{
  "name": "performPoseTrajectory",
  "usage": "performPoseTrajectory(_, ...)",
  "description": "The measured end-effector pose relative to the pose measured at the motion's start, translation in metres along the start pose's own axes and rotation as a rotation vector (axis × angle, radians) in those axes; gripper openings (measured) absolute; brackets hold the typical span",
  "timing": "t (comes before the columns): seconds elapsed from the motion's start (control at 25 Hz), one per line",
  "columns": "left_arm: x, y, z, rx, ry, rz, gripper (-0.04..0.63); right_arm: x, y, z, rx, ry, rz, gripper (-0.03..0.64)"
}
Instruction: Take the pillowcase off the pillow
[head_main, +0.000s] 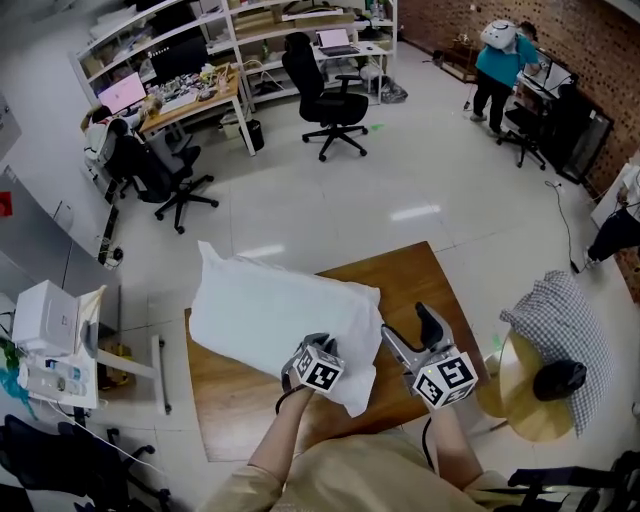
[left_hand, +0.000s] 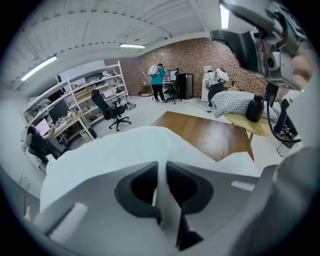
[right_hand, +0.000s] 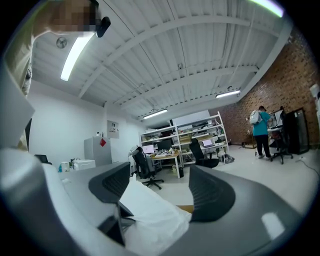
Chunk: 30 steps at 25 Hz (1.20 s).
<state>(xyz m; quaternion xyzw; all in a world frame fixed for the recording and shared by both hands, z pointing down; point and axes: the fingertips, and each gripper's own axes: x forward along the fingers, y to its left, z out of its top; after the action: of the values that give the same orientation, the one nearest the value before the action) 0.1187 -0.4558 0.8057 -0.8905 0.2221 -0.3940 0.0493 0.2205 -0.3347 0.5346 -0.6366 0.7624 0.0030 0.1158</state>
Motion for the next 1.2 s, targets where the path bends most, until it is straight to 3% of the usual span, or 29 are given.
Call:
performPoseTrajectory(0.04,-0.005,0.0,0.008,-0.014,-0.008,0.003,0.02,0.002,-0.006,0.003,0.009,0.002,0.004,0.359)
performPoseTrajectory(0.16,-0.025,-0.005,0.031,-0.151,-0.058,-0.055,0.011,0.003,-0.016,0.01,0.029,0.005,0.023,0.359)
performPoseTrajectory(0.32,-0.061,0.0,0.075,-0.437,-0.258,-0.186,0.009,-0.003,-0.03,0.012,0.043,-0.012,0.04,0.359)
performPoseTrajectory(0.52,-0.114,0.031,0.097,-0.661,-0.459,-0.316,0.009,-0.005,-0.027,0.018,0.05,-0.039,0.033,0.359)
performPoseTrajectory(0.72,-0.162,0.062,0.129,-0.685,-0.612,-0.308,0.009,-0.014,-0.03,0.052,0.044,-0.102,0.022,0.359)
performPoseTrajectory(0.96,-0.234,0.092,0.184,-0.85,-0.861,-0.418,0.009,-0.028,-0.033,0.102,0.03,-0.185,0.002,0.357)
performPoseTrajectory(1.08,-0.293,0.093,0.242,-0.782,-1.073,-0.559,0.009,-0.036,-0.029,0.139,0.01,-0.251,0.0,0.357)
performPoseTrajectory(1.2,-0.329,0.106,0.262,-0.788,-1.166,-0.583,0.009,-0.044,-0.018,0.178,-0.022,-0.331,0.003,0.357)
